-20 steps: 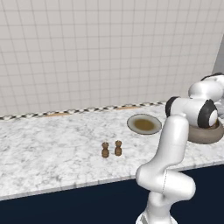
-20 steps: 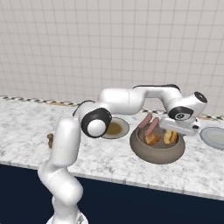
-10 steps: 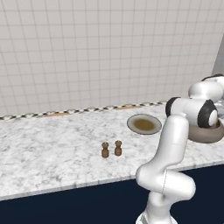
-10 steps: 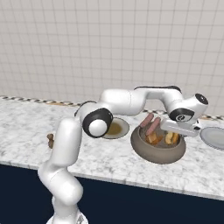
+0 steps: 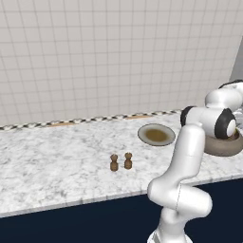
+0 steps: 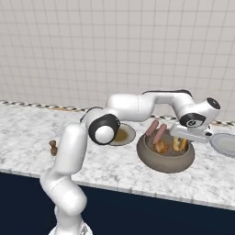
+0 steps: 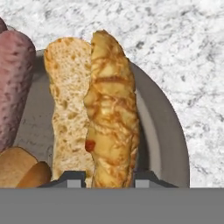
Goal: Place one bun and one sausage from the bowl on each plate.
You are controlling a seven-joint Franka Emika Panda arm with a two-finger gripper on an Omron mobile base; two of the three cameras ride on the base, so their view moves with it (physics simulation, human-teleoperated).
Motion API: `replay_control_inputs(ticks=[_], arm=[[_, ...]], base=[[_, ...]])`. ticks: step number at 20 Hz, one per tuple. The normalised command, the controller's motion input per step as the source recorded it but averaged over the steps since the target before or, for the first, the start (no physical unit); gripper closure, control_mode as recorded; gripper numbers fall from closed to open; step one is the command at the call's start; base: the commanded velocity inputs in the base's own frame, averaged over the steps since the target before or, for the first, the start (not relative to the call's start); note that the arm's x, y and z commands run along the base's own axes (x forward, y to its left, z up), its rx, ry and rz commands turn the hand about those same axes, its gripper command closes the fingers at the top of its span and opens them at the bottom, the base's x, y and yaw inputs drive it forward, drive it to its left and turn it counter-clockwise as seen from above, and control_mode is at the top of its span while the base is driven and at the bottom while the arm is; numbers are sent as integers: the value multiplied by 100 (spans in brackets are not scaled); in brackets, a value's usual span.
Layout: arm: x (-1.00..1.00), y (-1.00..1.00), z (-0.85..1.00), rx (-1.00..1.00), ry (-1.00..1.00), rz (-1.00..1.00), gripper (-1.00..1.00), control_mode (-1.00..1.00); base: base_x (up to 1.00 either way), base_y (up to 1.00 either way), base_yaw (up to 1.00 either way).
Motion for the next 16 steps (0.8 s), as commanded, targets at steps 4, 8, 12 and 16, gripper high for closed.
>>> replay_control_inputs(ticks=[4, 8, 12, 16], arm=[[-27, 5, 37, 0, -3, 0, 100, -100], [-46, 36, 63, 0, -5, 0, 100, -100], [-50, 88, 31, -1, 0, -1, 100, -100], [-31, 100, 3, -1, -1, -5, 100, -100]], base=[[0, 0, 0], [0, 0, 0], [0, 0, 0], [0, 0, 0]])
